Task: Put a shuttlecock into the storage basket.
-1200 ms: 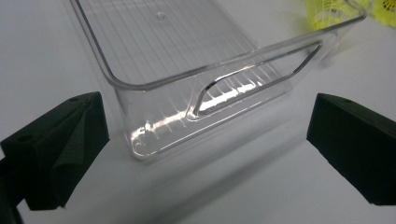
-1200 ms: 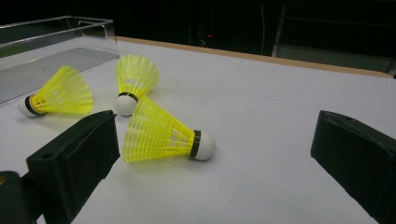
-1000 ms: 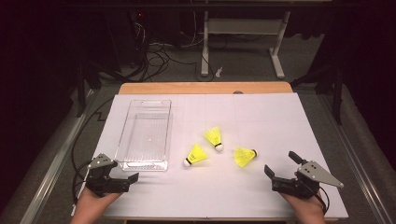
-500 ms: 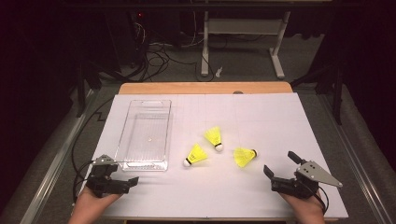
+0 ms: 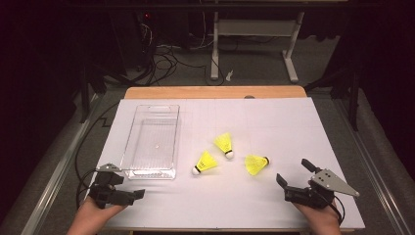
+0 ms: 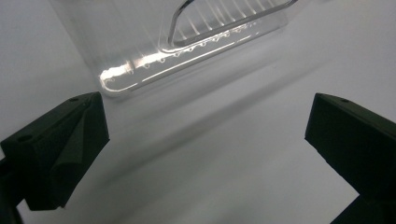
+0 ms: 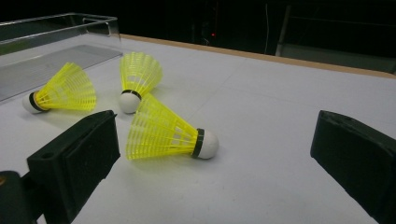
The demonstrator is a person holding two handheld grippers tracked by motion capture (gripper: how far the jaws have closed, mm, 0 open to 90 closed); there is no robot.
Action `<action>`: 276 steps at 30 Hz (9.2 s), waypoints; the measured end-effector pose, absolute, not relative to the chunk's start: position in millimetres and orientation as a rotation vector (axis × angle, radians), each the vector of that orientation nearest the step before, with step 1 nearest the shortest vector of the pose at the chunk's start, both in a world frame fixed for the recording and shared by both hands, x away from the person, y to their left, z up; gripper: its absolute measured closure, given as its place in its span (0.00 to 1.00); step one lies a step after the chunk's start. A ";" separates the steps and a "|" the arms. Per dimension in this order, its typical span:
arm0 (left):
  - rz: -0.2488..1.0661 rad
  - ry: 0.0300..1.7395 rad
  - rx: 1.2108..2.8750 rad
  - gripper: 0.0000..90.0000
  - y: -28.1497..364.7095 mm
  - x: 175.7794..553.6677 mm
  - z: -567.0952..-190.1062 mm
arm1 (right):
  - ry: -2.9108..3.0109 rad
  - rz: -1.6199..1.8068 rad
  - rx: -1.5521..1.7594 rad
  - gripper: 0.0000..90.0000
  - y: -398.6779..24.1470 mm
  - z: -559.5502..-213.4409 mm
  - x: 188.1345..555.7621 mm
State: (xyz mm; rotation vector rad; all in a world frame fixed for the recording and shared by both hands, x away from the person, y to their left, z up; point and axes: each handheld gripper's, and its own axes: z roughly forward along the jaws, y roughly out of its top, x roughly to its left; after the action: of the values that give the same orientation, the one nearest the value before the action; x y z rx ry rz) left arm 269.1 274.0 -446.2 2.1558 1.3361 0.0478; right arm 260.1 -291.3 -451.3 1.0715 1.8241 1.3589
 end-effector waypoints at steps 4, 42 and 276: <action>0.030 1.393 2.181 0.01 274.6 273.9 -447.7 | 1.811 1.366 1.083 0.02 -294.2 -450.6 259.7; -0.142 1.415 2.483 0.01 257.5 279.7 -441.3 | 1.811 1.360 1.085 0.02 -291.2 -450.2 258.2; -0.120 1.021 2.879 0.59 54.1 384.9 -425.5 | 1.805 1.393 1.084 0.03 -294.3 -449.5 258.3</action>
State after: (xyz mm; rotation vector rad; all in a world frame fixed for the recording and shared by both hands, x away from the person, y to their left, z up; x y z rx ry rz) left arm 384.9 54.1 -425.5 2.8785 1.0214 -0.1200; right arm 258.3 -294.3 -449.5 1.0836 1.8054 1.3935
